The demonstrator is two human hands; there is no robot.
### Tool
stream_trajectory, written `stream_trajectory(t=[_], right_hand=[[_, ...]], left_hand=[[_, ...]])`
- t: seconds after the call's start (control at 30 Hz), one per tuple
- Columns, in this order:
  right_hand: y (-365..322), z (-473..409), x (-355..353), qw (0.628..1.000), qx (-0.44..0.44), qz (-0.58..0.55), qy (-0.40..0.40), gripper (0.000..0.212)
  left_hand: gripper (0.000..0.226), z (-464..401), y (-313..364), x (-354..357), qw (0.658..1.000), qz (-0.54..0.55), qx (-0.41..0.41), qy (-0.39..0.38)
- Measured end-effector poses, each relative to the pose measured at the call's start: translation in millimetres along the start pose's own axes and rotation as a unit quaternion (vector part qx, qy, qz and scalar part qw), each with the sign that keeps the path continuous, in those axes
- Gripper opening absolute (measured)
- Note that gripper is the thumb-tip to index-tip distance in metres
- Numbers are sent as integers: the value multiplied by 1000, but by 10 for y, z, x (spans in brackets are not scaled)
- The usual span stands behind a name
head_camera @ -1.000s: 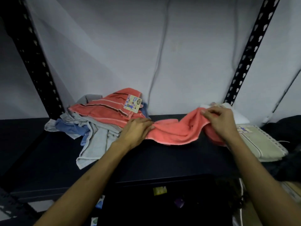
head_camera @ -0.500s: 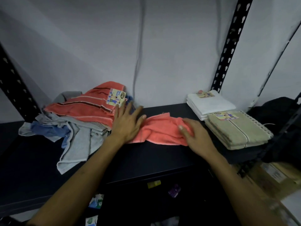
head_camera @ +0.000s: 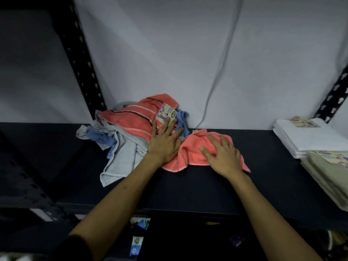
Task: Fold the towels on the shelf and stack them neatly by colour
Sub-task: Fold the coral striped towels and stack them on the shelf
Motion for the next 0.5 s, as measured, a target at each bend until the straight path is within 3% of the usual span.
stream_trajectory(t=[0.37,0.5], right_hand=[[-353,6,93,998,-57,-30,0,64],[-247,241,-184,973,-53,-201,100,52]], left_hand=[[76,154,-407,-19,1000,-2,11,22],[78,225,-342,-149,997,75,27,6]])
Point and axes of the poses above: each hand's wrist, its own z-axis away from the middle knuckle, its own x-axis out of the palm, y = z × x, the point moved 7 cm from there along -z, towards the middle knuckle, and after that the axes turned 11 degrees about -x, right-handed, at the moved point
